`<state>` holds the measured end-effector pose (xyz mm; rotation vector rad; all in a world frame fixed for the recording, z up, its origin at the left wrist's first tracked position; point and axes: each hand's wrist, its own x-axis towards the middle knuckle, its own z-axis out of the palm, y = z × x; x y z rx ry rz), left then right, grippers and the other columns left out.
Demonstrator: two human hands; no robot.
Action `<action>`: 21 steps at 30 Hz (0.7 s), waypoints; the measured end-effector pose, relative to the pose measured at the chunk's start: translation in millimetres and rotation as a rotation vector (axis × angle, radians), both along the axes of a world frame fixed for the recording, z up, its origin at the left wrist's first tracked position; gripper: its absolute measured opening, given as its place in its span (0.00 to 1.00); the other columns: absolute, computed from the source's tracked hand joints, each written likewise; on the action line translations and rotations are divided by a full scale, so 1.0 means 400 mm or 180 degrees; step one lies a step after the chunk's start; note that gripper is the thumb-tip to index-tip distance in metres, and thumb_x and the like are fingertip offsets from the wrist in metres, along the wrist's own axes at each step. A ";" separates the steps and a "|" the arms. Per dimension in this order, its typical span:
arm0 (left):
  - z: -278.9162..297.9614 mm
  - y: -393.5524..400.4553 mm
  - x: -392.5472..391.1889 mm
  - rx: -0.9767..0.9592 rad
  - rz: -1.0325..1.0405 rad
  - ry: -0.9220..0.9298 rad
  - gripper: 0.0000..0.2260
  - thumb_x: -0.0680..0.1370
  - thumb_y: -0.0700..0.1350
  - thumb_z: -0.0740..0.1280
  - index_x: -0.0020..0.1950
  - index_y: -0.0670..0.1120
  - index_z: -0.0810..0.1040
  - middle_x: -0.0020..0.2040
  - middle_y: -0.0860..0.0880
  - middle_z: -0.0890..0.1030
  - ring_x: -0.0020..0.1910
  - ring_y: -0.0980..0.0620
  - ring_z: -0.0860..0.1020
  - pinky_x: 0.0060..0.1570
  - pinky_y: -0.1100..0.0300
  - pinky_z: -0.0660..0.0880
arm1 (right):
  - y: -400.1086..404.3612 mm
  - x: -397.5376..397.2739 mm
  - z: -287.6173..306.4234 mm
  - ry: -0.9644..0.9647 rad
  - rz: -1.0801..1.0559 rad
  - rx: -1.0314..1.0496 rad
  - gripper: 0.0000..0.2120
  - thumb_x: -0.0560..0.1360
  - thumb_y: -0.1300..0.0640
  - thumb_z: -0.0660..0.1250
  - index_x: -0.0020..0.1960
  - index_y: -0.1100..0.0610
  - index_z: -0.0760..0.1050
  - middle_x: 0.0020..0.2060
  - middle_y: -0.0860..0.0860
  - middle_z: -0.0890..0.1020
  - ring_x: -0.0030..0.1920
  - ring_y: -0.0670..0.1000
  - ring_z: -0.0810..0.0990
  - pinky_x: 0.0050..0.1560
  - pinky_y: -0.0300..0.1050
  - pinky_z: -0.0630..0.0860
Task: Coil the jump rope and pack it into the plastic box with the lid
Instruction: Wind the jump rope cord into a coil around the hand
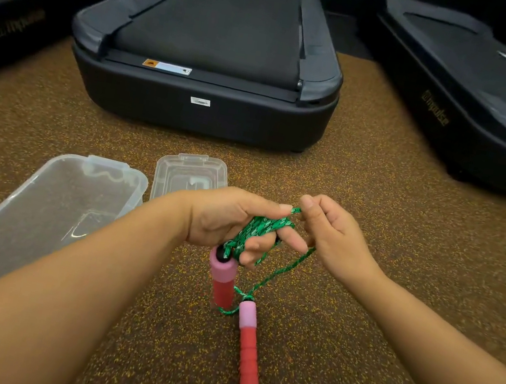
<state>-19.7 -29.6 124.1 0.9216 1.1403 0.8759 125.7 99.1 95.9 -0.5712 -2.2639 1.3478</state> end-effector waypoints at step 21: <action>0.048 -0.016 -0.086 0.0781 0.1644 -0.1131 0.15 0.81 0.53 0.54 0.40 0.48 0.72 0.22 0.53 0.67 0.22 0.55 0.67 0.31 0.61 0.70 | -0.059 0.067 -0.193 -0.0690 0.0390 -0.0687 0.13 0.81 0.54 0.57 0.43 0.49 0.77 0.27 0.45 0.75 0.31 0.45 0.73 0.37 0.43 0.71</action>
